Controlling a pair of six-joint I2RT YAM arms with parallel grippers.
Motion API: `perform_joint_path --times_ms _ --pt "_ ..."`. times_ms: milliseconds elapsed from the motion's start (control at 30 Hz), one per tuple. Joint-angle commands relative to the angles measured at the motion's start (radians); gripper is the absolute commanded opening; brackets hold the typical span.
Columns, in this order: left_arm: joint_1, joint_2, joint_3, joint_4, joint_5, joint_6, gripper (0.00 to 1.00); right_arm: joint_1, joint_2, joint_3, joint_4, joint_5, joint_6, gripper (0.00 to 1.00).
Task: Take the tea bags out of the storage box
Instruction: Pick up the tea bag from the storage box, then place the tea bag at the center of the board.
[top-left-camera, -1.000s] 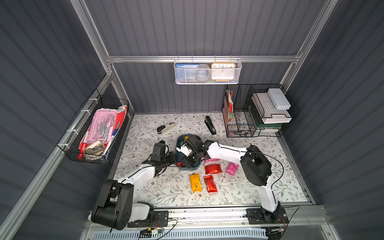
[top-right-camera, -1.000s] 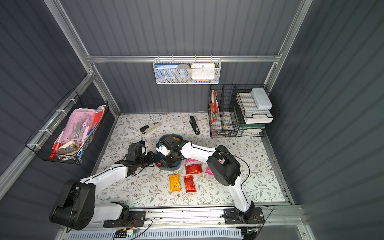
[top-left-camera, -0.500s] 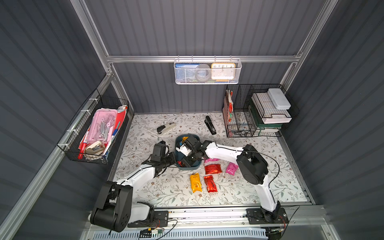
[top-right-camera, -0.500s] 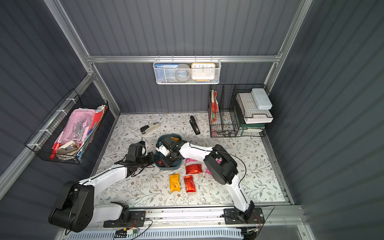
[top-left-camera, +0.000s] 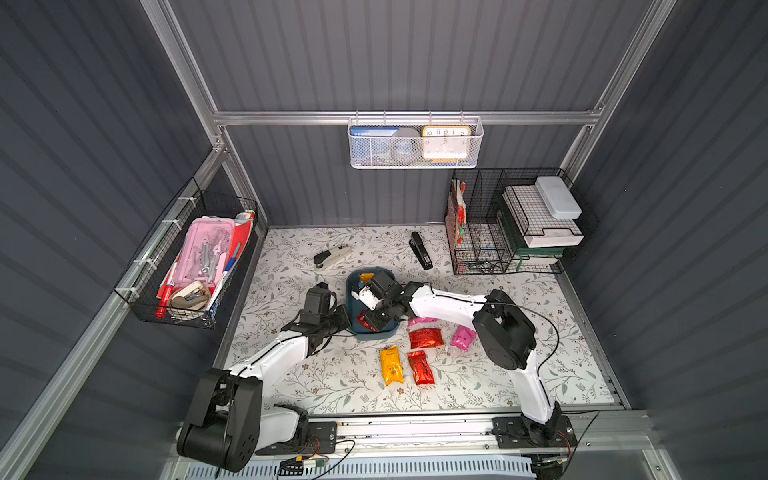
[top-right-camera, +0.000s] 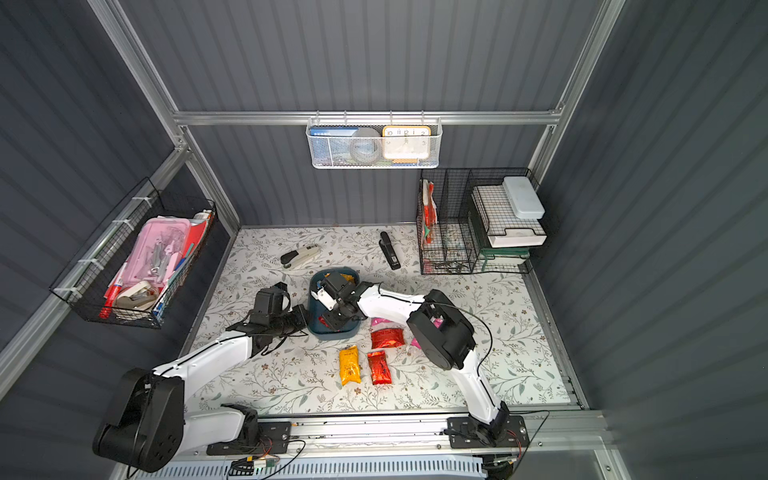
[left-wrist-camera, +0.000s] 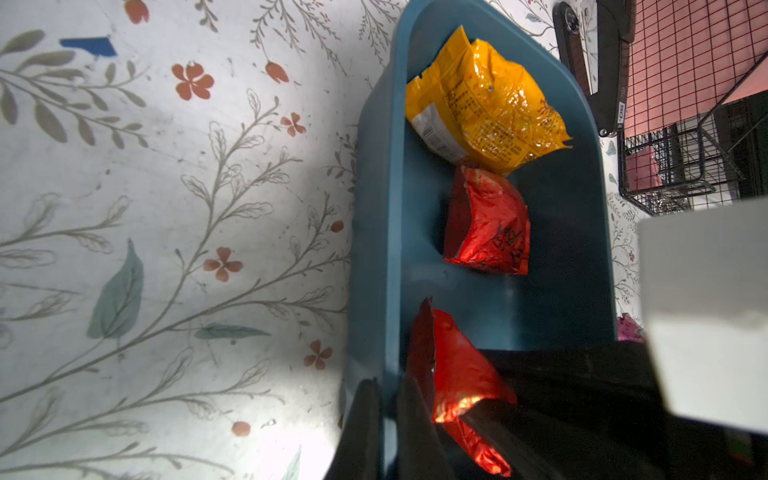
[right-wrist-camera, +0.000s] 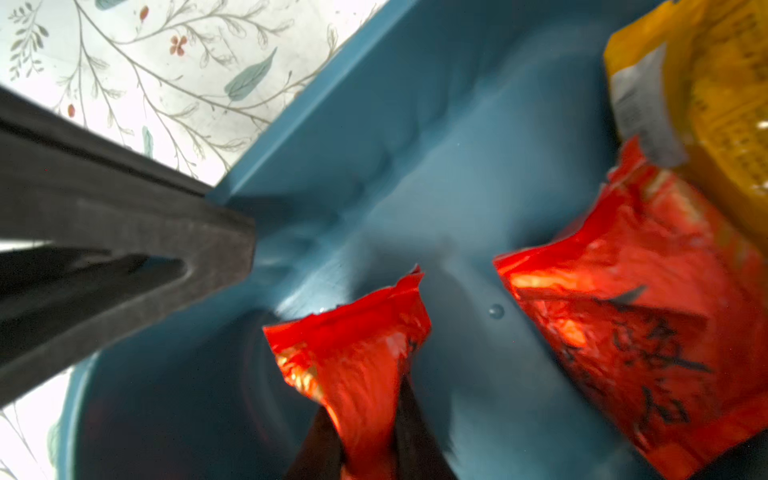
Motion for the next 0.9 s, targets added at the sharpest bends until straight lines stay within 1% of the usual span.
perform_joint_path --times_ms 0,300,500,667,867 --pt "0.002 -0.023 -0.014 0.010 0.004 0.009 0.00 0.000 -0.052 -0.003 0.016 0.002 0.041 0.07" --pt "0.002 -0.025 -0.012 0.013 -0.001 0.005 0.00 0.001 -0.205 -0.082 0.092 -0.011 0.125 0.06" --pt "0.002 -0.027 -0.008 0.014 -0.002 0.001 0.00 0.007 -0.322 -0.173 0.098 0.006 0.168 0.06" --pt "0.002 -0.018 -0.006 0.026 -0.001 -0.001 0.00 0.016 -0.460 -0.315 0.102 0.041 0.234 0.06" --pt "0.002 0.002 0.006 0.035 0.005 0.007 0.00 0.050 -0.657 -0.525 0.038 0.113 0.336 0.06"
